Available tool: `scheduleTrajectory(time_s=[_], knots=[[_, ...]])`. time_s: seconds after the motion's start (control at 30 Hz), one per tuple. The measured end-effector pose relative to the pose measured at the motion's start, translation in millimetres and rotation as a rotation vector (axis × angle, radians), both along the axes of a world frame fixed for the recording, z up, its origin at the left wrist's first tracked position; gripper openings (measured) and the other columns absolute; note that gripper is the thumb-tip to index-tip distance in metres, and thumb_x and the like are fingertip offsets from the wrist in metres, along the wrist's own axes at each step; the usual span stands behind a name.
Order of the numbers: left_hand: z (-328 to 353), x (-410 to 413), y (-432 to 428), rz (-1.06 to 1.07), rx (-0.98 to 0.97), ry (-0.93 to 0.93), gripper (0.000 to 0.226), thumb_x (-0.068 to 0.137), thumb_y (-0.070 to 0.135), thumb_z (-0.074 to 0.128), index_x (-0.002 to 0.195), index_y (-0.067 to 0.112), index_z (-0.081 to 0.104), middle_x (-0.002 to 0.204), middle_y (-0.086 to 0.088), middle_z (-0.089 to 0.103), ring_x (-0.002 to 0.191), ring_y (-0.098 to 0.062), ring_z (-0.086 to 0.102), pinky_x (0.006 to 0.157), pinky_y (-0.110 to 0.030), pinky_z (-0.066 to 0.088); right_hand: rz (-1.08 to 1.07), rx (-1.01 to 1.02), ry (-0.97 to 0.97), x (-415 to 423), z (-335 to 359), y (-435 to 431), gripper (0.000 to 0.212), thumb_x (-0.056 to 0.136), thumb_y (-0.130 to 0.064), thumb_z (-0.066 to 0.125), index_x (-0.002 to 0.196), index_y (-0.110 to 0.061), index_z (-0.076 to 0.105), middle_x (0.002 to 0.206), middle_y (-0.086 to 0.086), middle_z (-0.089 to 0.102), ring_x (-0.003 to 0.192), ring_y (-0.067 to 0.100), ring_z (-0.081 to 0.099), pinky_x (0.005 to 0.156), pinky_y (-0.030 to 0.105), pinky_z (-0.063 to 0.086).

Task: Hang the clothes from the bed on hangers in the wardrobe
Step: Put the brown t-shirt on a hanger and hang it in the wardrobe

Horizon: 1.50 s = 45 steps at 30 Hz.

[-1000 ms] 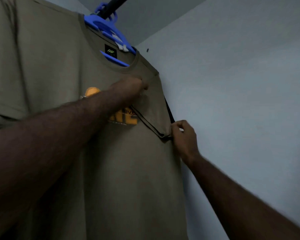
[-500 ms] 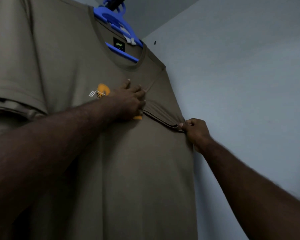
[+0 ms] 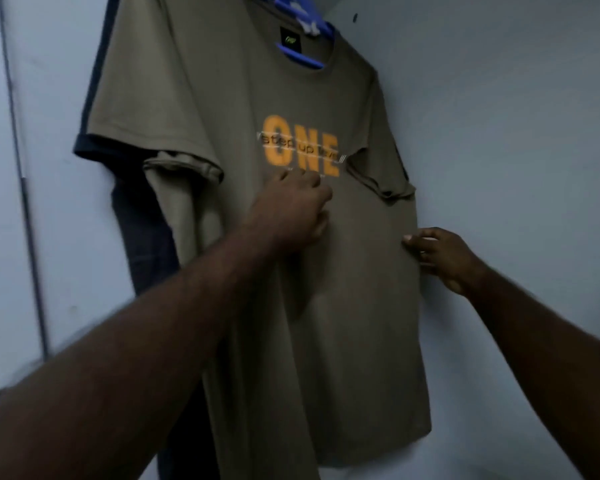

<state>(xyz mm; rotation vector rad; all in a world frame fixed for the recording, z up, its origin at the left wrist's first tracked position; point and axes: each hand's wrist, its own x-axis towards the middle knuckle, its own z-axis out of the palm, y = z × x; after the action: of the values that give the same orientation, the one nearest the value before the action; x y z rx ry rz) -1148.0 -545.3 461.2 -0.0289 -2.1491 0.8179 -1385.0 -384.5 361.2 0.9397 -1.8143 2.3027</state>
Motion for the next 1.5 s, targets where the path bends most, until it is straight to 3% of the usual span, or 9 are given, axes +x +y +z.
scheduleTrajectory(time_s=[0.17,0.3,0.43,0.57,0.67,0.9,1.13,1.33,1.5], knots=[[-53,64,5,-0.221,0.133,0.069,0.028,0.094,0.024,0.054,0.118,0.013,0.063,0.116,-0.008,0.063,0.106,-0.024,0.057,0.089,-0.036,0.041,-0.032,0.128,-0.019,14,-21,1,0.017,0.090,-0.020,0.069,0.092,-0.005,0.063,0.095,0.010,0.068,0.090,0.025,0.063,0.089,0.043,0.051],[-80,124,1,-0.346,0.352,0.397,0.012,0.094,0.021,0.057,0.097,0.012,0.065,0.088,-0.001,0.062,0.079,-0.014,0.057,0.068,-0.026,0.044,-0.063,0.037,-0.040,26,-21,10,0.011,0.090,-0.018,0.068,0.084,-0.010,0.064,0.101,0.014,0.066,0.084,0.022,0.063,0.075,0.035,0.052],[-95,169,-20,-0.305,0.724,0.755,0.015,0.094,0.024,0.057,0.096,0.012,0.065,0.090,-0.001,0.067,0.080,-0.017,0.061,0.074,-0.035,0.051,0.073,-0.057,-0.105,38,-21,21,0.014,0.092,-0.027,0.061,0.099,-0.015,0.066,0.108,0.008,0.066,0.090,0.022,0.062,0.076,0.036,0.049],[-111,168,-24,-0.167,1.099,0.539,0.035,0.090,0.045,0.063,0.104,0.013,0.068,0.091,-0.001,0.068,0.083,-0.016,0.064,0.069,-0.026,0.051,0.253,-0.064,-0.209,52,-31,25,0.023,0.096,-0.031,0.048,0.106,-0.016,0.062,0.095,0.002,0.063,0.083,0.019,0.060,0.076,0.034,0.047],[-122,162,-16,-0.147,1.186,0.404,0.025,0.090,0.038,0.066,0.091,0.013,0.071,0.083,-0.002,0.070,0.080,-0.017,0.067,0.072,-0.031,0.055,0.289,-0.017,-0.176,56,-39,23,0.023,0.095,-0.026,0.048,0.105,-0.015,0.065,0.103,0.006,0.065,0.094,0.022,0.059,0.091,0.039,0.046],[-136,163,-28,-0.283,1.413,0.792,0.021,0.092,0.028,0.051,0.082,0.013,0.061,0.085,-0.013,0.065,0.078,-0.030,0.061,0.070,-0.046,0.053,0.099,-0.079,-0.102,45,-50,40,0.025,0.096,-0.008,0.055,0.115,0.003,0.065,0.104,0.013,0.068,0.096,0.025,0.063,0.085,0.034,0.053],[-149,162,-22,-0.200,1.119,1.030,0.033,0.100,0.039,0.047,0.106,0.007,0.053,0.086,-0.002,0.056,0.081,-0.017,0.051,0.070,-0.027,0.034,-0.286,-0.025,-0.031,23,-71,44,0.032,0.077,0.002,0.069,0.107,-0.007,0.065,0.111,0.015,0.067,0.096,0.026,0.063,0.093,0.040,0.055],[-178,170,-49,-0.032,0.864,0.805,0.046,0.097,0.033,0.056,0.064,0.005,0.041,0.056,-0.007,0.042,0.060,-0.033,0.049,0.053,-0.036,0.027,-0.483,0.078,0.048,-1,-96,34,0.024,0.089,-0.013,0.063,0.108,0.000,0.071,0.108,0.016,0.070,0.102,0.031,0.065,0.097,0.039,0.051],[-180,172,-63,0.064,0.904,0.908,0.044,0.102,0.030,0.046,0.070,0.000,0.044,0.070,-0.025,0.052,0.070,-0.037,0.052,0.062,-0.034,0.026,-0.525,0.030,-0.057,-15,-102,29,0.028,0.096,-0.016,0.053,0.108,0.005,0.068,0.113,0.023,0.067,0.107,0.036,0.062,0.097,0.040,0.049]])
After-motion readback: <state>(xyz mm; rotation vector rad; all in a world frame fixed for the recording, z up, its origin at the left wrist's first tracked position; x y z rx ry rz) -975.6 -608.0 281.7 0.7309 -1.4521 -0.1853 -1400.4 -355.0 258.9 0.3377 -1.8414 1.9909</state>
